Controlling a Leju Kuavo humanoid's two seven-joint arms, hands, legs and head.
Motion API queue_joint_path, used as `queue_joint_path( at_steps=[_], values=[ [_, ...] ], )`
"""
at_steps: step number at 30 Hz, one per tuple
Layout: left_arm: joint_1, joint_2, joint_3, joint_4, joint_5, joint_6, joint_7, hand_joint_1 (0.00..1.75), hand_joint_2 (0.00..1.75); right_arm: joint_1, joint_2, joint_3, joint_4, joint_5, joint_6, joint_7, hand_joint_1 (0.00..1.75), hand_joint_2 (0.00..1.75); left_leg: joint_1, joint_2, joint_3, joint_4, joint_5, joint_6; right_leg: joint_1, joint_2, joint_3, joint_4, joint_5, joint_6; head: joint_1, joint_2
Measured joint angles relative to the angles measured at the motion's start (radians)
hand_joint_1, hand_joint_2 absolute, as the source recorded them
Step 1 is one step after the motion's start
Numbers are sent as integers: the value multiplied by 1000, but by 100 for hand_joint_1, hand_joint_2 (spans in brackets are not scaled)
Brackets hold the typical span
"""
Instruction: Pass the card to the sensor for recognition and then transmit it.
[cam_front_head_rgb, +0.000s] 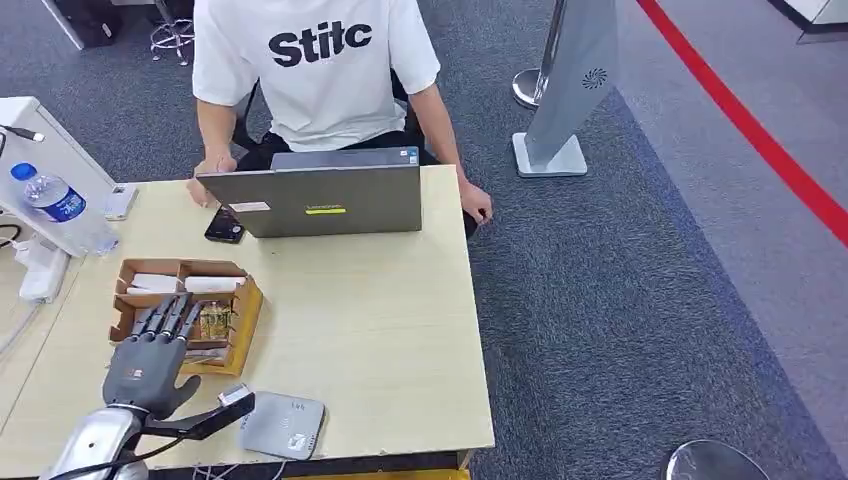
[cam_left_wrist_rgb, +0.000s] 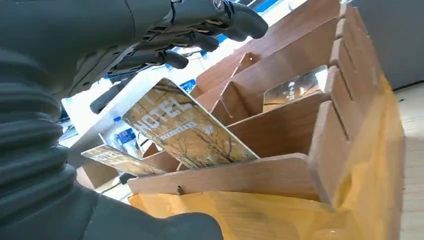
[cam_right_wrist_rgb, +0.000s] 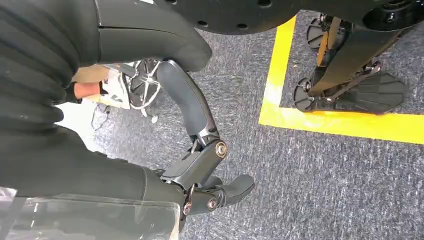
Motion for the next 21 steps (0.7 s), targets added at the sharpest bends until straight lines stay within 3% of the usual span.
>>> queue_joint_path(
  at_steps=[1, 21],
  values=[
    [0, 0, -1, 0, 0, 0, 0, 169, 175, 0, 0, 0, 0, 0, 0, 0, 0, 175, 0, 0, 0, 0, 0, 0, 0, 0, 0, 0, 0, 0, 0, 0],
    [37, 28, -6, -59, 30, -15, -2, 175, 175, 1, 0, 0, 0, 5, 2, 3, 0, 175, 0, 0, 0, 0, 0, 0, 0, 0, 0, 0, 0, 0, 0, 0]
  ],
)
